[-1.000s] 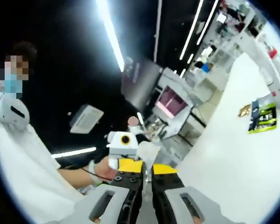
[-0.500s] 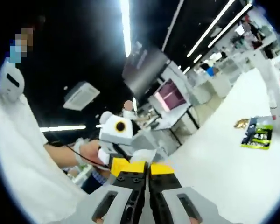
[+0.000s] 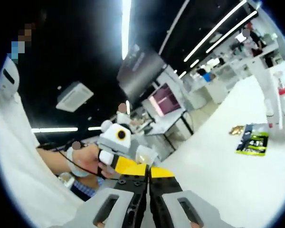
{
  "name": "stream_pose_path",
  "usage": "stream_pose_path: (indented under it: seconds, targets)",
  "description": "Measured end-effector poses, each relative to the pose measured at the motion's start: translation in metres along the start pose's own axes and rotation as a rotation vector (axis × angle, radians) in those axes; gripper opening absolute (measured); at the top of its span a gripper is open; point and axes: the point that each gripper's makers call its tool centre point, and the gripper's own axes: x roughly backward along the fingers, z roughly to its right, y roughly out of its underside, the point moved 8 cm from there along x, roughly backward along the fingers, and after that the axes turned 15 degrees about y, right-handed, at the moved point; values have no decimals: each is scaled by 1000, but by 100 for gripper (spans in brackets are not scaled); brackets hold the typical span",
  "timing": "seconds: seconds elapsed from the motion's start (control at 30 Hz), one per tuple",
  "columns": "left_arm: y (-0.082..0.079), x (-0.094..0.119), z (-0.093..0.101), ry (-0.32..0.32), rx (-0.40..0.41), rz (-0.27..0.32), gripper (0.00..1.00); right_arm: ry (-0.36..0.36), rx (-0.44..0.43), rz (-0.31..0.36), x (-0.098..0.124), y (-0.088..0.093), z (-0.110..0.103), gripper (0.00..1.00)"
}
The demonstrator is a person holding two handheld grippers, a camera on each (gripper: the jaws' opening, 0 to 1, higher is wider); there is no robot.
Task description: Arrange the skincare products in the storage area until every visible bottle or jar stands upright without overlapping.
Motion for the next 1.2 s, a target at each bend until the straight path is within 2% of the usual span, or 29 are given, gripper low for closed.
stream_pose_path:
  seconds: [0.07, 0.1, 0.13, 0.17, 0.2, 0.23, 0.27, 0.37, 0.43, 0.63, 0.67, 0.8, 0.87, 0.9, 1.0, 1.07, 1.1, 1.13, 1.17, 1.2]
  targets:
    - [0, 1, 4, 11, -20, -4, 0, -18, -64, -3, -1, 0, 2, 0]
    - [-1, 0, 9, 44, -28, -2, 0, -40, -125, -2, -1, 0, 3, 0]
    - [-2, 1, 10, 59, -36, 7, 0, -67, -160, -14, 0, 1, 3, 2]
    - [-3, 2, 11, 63, -31, 20, 0, -50, -188, -16, -1, 1, 6, 7]
    - [-5, 5, 11, 68, -26, 50, 0, -54, -176, -27, 0, 3, 8, 8]
    - [-6, 6, 11, 72, -25, 58, 0, -86, -171, -47, 1, 5, 6, 3]
    - [-5, 7, 10, 65, -25, 43, 0, -99, -181, -33, 2, 3, 5, 3]
    - [-4, 6, 13, 79, -48, 47, 0, -106, -198, -47, 1, 4, 4, 5]
    - [-5, 6, 13, 78, -57, 67, 0, -140, -266, -81, 1, 8, 2, 8]
    - [-2, 8, 10, 75, -58, 79, 0, -149, -238, -70, 2, 11, -4, 0]
    - [0, 9, 9, 52, -67, 77, 0, -105, -192, -73, 1, 13, -1, 0]
    - [4, 11, 2, -56, -129, 24, 0, -48, -42, -113, -4, 19, -4, 0]
    - [4, 10, 4, -90, -195, -1, 0, -44, -68, -118, -6, 20, -4, 0]
    - [3, 10, 6, -92, -217, 2, 0, -42, -110, -112, -6, 19, -1, 0]
    - [-1, 14, 7, -134, -289, 30, 3, -35, -127, -102, -6, 16, 2, 0]
    - [-3, 21, 6, -172, -381, 38, 6, -33, -139, -97, -4, 13, 5, 0]
    - [-5, 25, 7, -193, -454, 32, 5, -29, -140, -96, -3, 12, 6, 0]
    - [-6, 26, 8, -200, -490, 34, 4, -18, -143, -94, -2, 11, 9, 0]
    - [-9, 29, 11, -219, -587, 48, 4, -17, -149, -97, -2, 11, 11, 0]
    - [-11, 32, 12, -237, -623, 58, 6, -10, -159, -99, -1, 10, 14, 0]
